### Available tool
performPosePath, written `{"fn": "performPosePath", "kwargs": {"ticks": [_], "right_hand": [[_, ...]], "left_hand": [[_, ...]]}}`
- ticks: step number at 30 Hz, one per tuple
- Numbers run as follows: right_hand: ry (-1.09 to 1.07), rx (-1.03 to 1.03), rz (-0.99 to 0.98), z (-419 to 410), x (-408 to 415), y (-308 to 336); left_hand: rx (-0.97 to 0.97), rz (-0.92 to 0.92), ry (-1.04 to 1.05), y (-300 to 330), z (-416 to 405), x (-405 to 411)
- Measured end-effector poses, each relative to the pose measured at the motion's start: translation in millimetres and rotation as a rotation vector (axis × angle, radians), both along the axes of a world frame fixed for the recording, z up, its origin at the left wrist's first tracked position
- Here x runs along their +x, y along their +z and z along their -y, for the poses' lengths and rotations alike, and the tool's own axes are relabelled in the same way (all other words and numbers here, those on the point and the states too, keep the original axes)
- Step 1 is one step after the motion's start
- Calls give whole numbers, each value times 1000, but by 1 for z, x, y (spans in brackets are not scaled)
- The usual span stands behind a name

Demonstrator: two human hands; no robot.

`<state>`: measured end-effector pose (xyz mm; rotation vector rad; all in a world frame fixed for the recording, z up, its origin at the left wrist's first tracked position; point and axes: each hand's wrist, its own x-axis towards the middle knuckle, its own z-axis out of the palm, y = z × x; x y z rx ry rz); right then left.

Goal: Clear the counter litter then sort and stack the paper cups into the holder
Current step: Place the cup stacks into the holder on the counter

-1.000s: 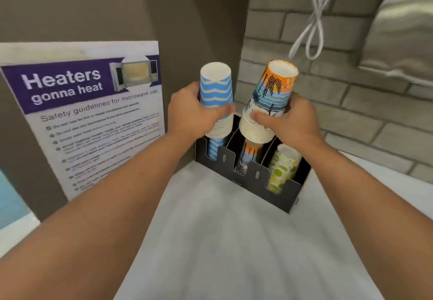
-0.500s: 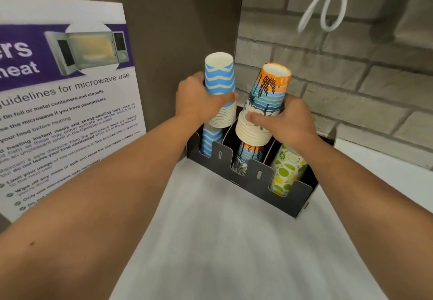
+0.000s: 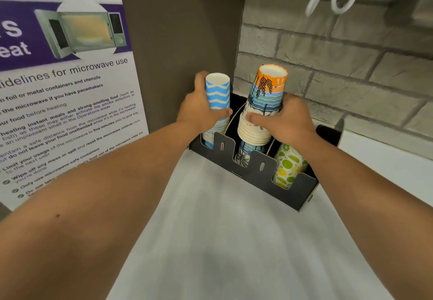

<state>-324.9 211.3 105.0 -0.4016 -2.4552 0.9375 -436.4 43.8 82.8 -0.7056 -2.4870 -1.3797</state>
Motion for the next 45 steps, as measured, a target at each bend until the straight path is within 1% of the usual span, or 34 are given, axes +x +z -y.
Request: {"fn": "performPosePath", "kwargs": {"ticks": [2,6,11,16,18,21,24,31,34,38,41,43,45], "right_hand": [[-19,16,5,1,-1,-5],[-28,72,-69,6,2,-8],[13,204,-78,12,1,-10],[6,347,-9,11,-4,-8],[-7,348,2,10,-5,-9],[-34,337,26,9,-3,-13],[-31,346,53,10,-1,-17],[-82,317,112,14,-4,-11],[-63,278,131,20,1,-6],[-11,209,3,40,19,9],[85,87,-110,71,45,15],[195,-6,-170,102,72,12],[318,-96,-182,140,104,7]], "left_hand": [[-46,-29,-17,-7,0,1],[-111,-65,-37,-15,-3,0],[-154,-53,-54,-22,-2,-3],[-154,-65,13,-19,-3,-4],[-143,-85,25,-16,-3,-5],[-77,-37,26,-15,-2,-6],[-87,-23,43,-15,1,-4],[-128,55,57,-6,5,1],[-98,98,59,0,10,13],[-22,110,77,14,32,46],[72,112,122,27,65,90],[127,120,154,34,100,130],[137,132,202,40,142,174]]}}
